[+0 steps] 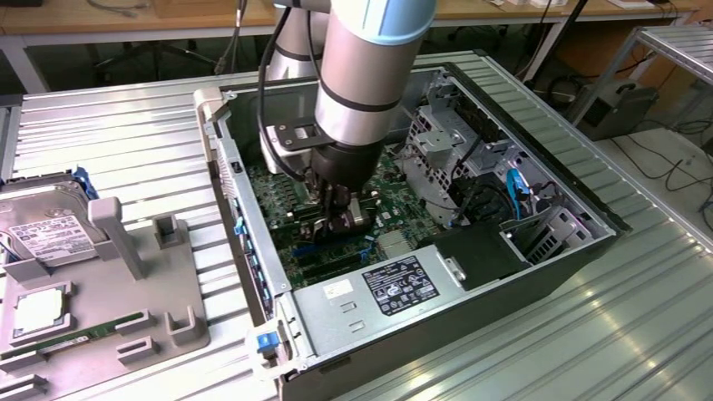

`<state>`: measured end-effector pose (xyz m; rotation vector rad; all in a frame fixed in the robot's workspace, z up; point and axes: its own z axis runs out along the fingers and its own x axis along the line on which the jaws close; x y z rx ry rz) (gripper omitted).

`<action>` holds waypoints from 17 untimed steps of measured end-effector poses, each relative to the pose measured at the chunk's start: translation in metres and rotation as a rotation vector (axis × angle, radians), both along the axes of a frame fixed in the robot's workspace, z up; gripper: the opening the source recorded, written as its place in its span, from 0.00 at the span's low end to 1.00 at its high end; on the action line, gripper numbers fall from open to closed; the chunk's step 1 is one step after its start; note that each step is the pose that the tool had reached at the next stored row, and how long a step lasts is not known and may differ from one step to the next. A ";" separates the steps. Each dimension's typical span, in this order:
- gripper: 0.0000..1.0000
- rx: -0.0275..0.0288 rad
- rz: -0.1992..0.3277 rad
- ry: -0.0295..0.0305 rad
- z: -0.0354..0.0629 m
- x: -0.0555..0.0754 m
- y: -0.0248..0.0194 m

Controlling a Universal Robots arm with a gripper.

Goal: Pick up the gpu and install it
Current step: 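Insert the gpu into the slot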

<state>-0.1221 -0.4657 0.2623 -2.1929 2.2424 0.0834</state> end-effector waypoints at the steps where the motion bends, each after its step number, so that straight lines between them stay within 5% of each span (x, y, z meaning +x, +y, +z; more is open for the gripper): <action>1: 0.26 0.0000 0.000 0.0000 -0.0002 0.000 0.0001; 17: 0.26 0.0014 0.000 -0.0007 0.0005 0.000 0.0004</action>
